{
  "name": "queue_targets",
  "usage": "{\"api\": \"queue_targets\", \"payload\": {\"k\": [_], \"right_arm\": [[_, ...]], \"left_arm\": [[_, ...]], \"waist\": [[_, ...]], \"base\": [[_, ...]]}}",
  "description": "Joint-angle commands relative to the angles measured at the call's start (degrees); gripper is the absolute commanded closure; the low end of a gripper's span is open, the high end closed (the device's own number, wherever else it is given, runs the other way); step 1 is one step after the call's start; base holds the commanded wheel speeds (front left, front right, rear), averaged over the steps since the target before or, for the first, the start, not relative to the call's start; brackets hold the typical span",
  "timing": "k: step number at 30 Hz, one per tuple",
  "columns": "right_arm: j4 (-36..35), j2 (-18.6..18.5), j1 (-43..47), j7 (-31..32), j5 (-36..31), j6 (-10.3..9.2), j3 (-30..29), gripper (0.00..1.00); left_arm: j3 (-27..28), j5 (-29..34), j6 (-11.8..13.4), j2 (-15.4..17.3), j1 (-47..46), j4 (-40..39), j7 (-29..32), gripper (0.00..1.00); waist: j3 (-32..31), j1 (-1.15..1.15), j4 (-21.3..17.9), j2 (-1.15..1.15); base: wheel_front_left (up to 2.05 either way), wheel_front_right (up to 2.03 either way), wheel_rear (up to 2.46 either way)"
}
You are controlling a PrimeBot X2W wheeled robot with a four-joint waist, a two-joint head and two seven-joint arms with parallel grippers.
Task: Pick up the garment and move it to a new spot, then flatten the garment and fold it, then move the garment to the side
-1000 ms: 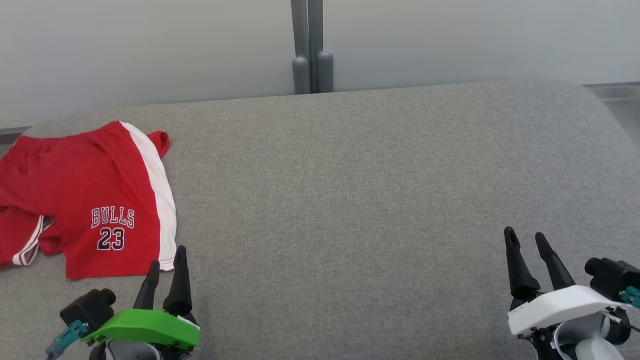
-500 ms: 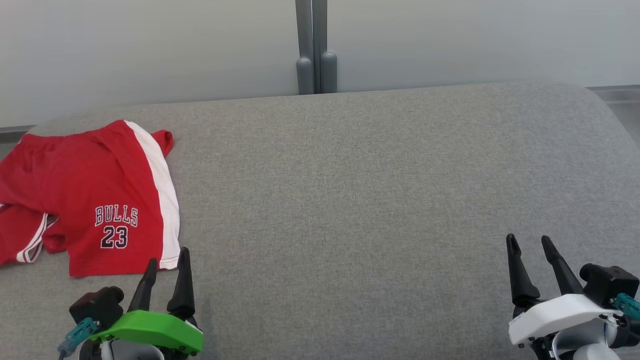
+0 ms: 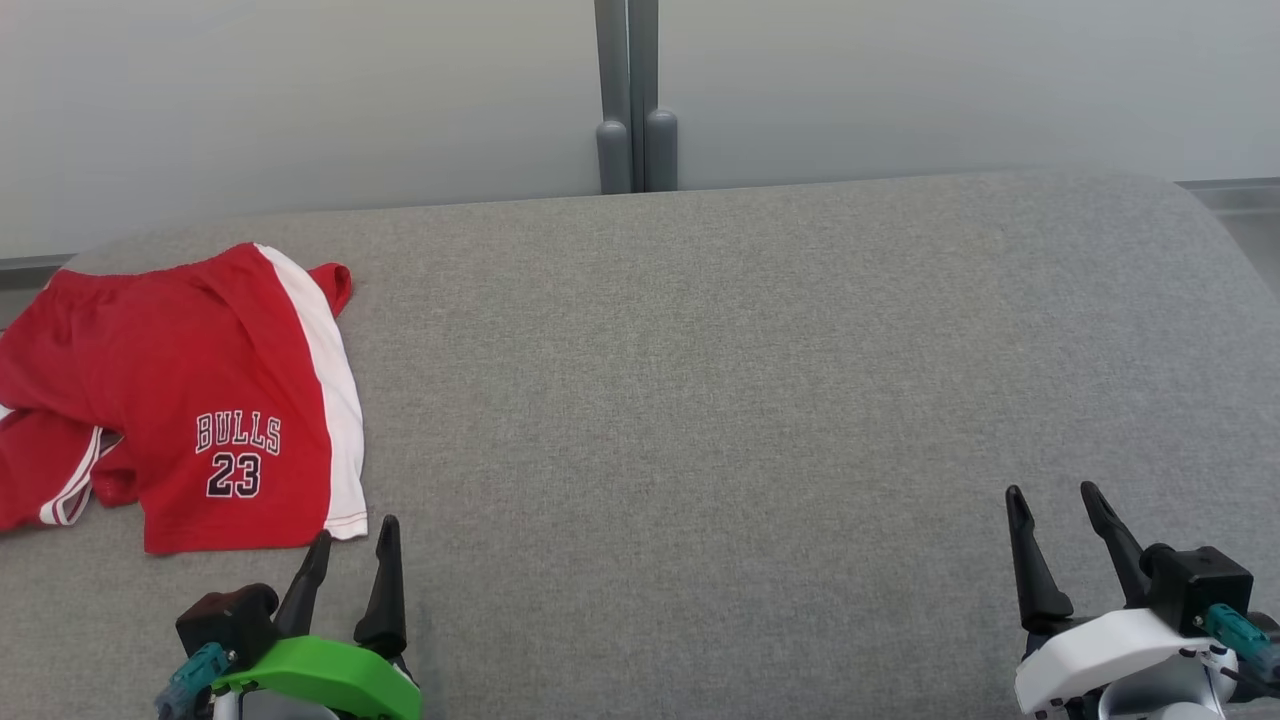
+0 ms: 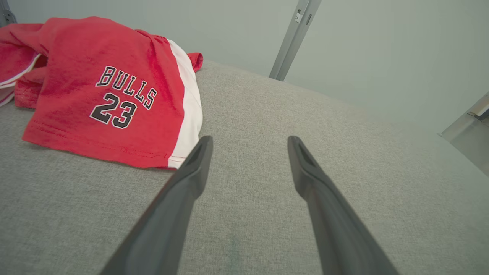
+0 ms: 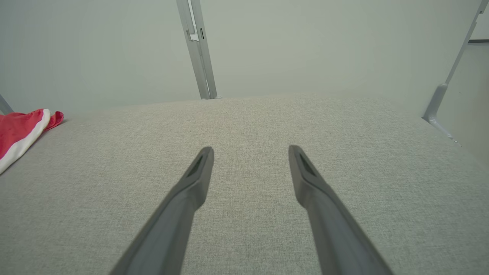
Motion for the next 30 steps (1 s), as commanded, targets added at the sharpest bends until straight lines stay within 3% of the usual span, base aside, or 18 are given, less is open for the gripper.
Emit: {"api": "queue_targets", "payload": {"k": [1, 19, 30], "right_arm": [[-0.4, -0.3, 0.3, -0.5, -1.3, 0.02, -0.1, 0.0], [-0.2, 0.5, 1.2, -2.6, -7.5, 0.01, -0.9, 0.0], [0.1, 0.6, 2.0, -3.8, -8.6, 0.01, -1.7, 0.0]], "left_arm": [[-0.1, 1.1, -0.2, 0.9, 0.1, 0.1, -0.4, 0.0], [1.8, 6.7, -0.2, 0.8, 0.4, 2.0, -2.5, 0.0], [0.6, 7.1, -0.2, 1.3, 0.6, 3.1, -3.7, 0.0]], "waist": [[-0.1, 0.0, 0.1, 0.0], [-0.5, 0.0, 0.3, 0.0], [-0.7, 0.0, 0.7, 0.0]], "base": [[0.0, 0.0, 0.0], [0.0, 0.0, 0.0], [0.0, 0.0, 0.0]]}}
